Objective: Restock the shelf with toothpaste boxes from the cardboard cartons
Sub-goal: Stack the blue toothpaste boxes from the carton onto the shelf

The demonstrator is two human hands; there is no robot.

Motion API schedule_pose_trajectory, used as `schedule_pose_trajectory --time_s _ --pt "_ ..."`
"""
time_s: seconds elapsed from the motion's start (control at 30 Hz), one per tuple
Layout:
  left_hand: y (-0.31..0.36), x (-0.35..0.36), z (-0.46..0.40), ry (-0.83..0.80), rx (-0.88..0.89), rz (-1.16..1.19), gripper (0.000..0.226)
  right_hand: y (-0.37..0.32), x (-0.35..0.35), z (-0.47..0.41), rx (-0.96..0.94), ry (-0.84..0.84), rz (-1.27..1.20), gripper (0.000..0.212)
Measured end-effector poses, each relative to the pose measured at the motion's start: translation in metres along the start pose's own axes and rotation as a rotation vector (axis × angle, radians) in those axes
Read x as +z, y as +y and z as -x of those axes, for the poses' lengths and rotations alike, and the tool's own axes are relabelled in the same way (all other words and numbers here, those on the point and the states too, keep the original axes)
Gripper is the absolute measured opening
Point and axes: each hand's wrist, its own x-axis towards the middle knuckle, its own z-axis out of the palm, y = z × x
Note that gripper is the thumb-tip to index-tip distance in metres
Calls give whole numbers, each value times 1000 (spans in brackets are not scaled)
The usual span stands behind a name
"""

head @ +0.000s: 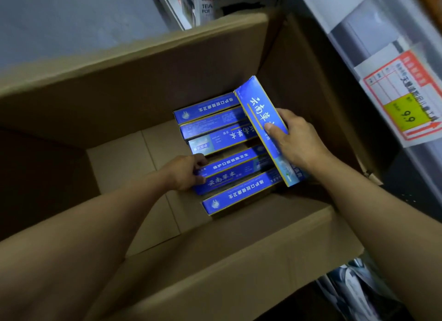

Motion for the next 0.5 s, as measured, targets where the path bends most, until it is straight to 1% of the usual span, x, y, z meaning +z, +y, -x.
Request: schedule_pose_trajectory --time_s 0.07,0.13,0.23,0.3,0.37,0.5 --pt "-11 -7 4 13 -46 -56 40 0 2 -2 3 -14 1 49" --pt "-17 -7 5 67 -107 -119 39 0 4 -3 8 -22 -8 49" --pt "-11 3 3 130 -145 -146 49 -2 7 -4 5 -39 -9 48" --pt "-6 11 0 162 -166 -57 54 -3 8 -3 4 -50 -4 49" --pt "-6 16 -3 178 -207 82 50 -3 9 -2 -2 -60 7 48" --pt "-12 11 2 104 -170 262 39 -10 6 1 -3 -68 18 47"
